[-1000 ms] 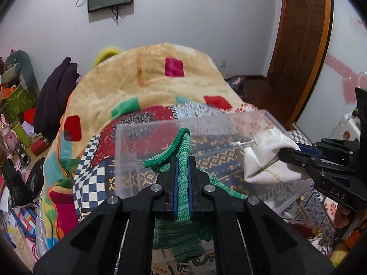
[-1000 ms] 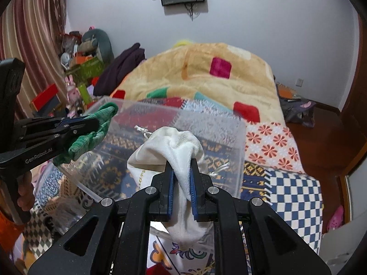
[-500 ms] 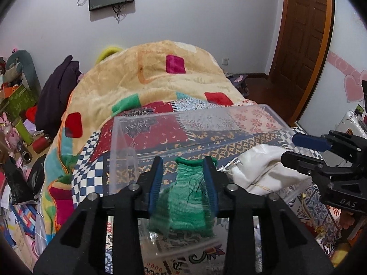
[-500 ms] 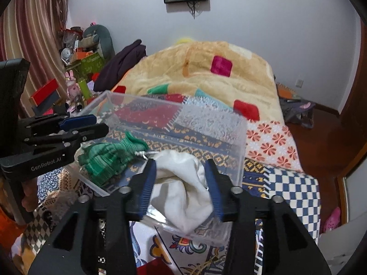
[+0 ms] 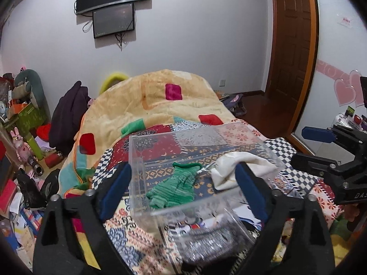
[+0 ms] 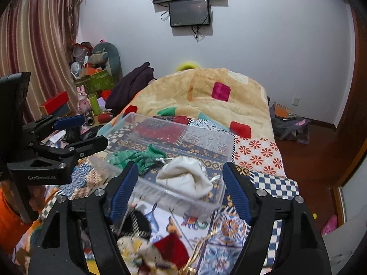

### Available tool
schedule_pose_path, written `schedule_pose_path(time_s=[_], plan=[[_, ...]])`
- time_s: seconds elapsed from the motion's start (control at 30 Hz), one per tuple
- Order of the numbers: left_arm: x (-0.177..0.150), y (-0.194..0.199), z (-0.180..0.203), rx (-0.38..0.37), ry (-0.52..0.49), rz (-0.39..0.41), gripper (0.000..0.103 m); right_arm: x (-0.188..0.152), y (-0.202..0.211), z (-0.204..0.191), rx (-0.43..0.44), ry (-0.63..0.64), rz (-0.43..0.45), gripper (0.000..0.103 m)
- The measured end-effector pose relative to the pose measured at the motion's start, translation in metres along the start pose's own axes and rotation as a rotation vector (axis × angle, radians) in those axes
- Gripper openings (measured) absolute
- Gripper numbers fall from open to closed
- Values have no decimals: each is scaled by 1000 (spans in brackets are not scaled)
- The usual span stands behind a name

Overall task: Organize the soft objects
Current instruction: 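Grasp the silver foil bag with the left tool while the right tool reaches the floral scrunchie, then grasp the floral scrunchie with the right tool while the left tool carries the silver bag to the box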

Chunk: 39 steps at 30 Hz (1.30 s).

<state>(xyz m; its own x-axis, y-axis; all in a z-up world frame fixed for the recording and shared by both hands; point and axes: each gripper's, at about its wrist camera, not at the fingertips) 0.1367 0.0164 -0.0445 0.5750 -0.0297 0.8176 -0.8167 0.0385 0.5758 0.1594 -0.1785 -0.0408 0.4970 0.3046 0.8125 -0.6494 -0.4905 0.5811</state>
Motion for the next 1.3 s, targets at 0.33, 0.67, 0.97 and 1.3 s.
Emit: schedule_pose_path(time_s=[0.33,0.67,0.97,1.3], plan=[[-39,12,5,-30,19,-69,97,-42,8,-2,25,-29,-65,78],[-82,-21,6,-63,70,-192,97,-83,-21,-10,94,-30,-205,72],[-94,-38,14,-104,72,-230,90,-99,-34,-18,138,1,-274,29],[-92,-34,16,-154,72,-225,35,-90,-22,-13,128,-6,-224,8]])
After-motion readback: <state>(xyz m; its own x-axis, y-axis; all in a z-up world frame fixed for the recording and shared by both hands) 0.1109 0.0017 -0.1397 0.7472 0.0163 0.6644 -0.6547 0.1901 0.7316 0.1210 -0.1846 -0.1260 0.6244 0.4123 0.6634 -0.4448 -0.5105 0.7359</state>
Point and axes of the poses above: each gripper's, at about its wrist camera, not at the fingertips, and y roughly against the way its jaws point, z to its right, x to its top, and after that the axes turned 1 degree about y, right-handed
